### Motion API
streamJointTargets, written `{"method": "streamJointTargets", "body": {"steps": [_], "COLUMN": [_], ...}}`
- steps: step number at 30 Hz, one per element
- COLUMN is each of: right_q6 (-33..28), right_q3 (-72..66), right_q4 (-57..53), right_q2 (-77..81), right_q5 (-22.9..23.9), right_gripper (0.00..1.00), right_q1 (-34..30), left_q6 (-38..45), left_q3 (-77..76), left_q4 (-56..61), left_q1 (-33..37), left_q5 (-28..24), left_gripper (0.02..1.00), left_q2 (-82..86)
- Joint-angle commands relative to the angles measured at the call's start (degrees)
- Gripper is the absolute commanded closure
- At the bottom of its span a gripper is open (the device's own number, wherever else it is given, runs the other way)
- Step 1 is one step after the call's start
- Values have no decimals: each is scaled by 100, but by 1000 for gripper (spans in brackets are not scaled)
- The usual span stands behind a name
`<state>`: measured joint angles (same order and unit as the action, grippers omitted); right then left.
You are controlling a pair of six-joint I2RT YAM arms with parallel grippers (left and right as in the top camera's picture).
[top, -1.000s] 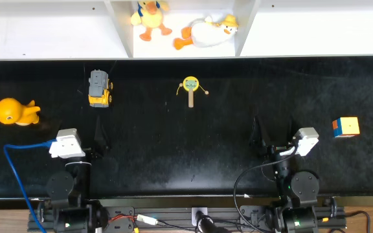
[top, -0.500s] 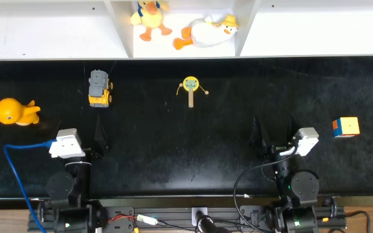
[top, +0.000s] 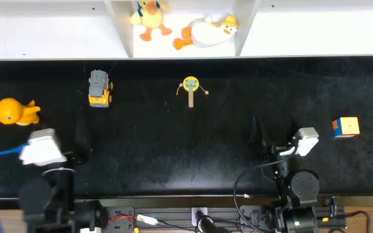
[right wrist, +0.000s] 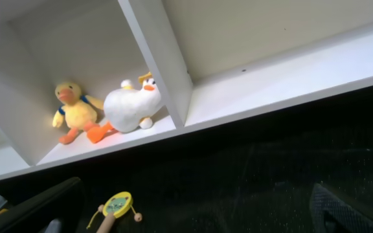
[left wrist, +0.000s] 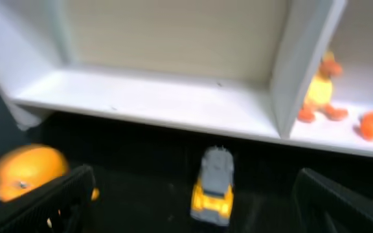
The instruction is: Store Toys
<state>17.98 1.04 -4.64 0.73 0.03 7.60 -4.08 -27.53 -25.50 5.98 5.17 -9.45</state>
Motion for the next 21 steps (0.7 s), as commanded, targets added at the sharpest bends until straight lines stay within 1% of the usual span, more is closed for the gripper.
{"method": "streamJointTargets", "body": {"steps": [1,4,9,11,13,14,19,21], "right_q6": [24,24,24,24,24,24,24,24], "right_q3": [-76,-79,-79,-76,-79,-79,-79,-79], "right_q4": [24,22,24,24,22,24,24,24], "right_q2": [-52,-52,-52,-52,-52,-52,-52,-52], "right_q5": [22,22,22,22,22,22,22,22], "right_gripper": [5,5,5,7,5,5,5,7], "right_q1": [26,26,26,26,26,26,26,26], "left_q6": [-9,-317,-522,-678,-667,-616,107,457], "left_q3": [-1405,-2551,-4242,-4666,-4966,-5071,-5136,-5136], "left_q4": [-828,-1781,-3368,-3801,-4107,-4253,-4487,-4415], "left_q1": [-20,-20,17,127,361,553,1698,2076], "left_q5": [682,1032,1801,1856,1620,1405,125,-190], "left_gripper": [20,20,20,23,25,25,23,23], "left_q2": [-997,-1919,-3412,-3866,-4297,-4507,-5270,-5451]}}
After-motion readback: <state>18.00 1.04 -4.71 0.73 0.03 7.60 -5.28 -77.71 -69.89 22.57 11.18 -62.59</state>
